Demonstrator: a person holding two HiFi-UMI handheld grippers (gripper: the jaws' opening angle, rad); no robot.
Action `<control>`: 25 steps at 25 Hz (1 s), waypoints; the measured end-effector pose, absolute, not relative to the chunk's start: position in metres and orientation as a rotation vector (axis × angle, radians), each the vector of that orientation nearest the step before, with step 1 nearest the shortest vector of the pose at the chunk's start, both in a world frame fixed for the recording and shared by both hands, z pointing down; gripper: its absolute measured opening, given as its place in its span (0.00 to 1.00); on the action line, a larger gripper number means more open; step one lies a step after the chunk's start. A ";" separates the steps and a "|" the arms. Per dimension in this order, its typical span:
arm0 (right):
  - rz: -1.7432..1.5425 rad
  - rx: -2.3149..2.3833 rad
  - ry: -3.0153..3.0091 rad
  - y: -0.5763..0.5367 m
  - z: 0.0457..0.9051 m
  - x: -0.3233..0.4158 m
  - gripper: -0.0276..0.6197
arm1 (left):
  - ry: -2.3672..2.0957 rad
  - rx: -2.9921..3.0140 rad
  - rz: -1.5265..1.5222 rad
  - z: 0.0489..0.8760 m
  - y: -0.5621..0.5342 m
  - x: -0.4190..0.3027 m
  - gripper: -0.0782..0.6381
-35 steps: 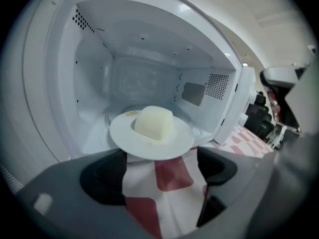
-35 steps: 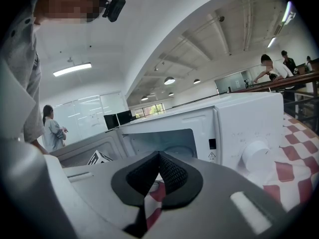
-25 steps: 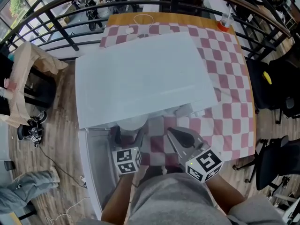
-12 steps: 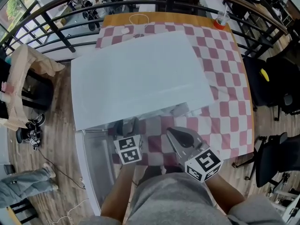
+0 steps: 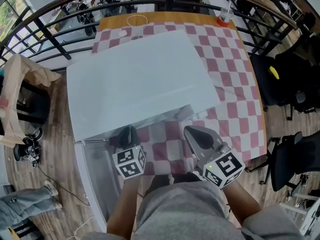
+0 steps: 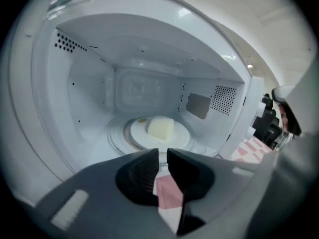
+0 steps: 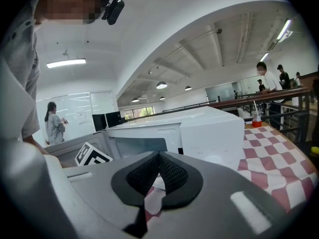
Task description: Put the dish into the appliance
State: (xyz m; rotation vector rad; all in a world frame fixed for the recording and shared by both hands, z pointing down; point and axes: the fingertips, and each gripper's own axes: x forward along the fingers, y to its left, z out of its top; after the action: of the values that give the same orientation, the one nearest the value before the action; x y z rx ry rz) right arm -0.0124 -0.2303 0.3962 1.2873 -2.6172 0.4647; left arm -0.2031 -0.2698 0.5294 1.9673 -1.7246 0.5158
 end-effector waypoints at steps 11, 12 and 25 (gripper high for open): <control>0.404 1.442 -2.594 -0.203 0.344 0.011 0.04 | -1.682 2.245 0.260 0.436 -0.229 -0.166 0.12; 0.397 1.445 -2.597 -0.199 0.340 0.008 0.04 | -1.689 2.260 0.250 0.429 -0.224 -0.166 0.12; 0.309 1.316 -2.658 -0.153 0.322 0.006 0.04 | -1.747 2.285 0.238 0.389 -0.140 -0.170 0.12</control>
State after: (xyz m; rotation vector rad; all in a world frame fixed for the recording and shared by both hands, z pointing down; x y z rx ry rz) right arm 0.0060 -0.1531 0.3223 1.3162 -2.6581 0.3092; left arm -0.1698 -0.1397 0.3893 2.2850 -1.7472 0.2380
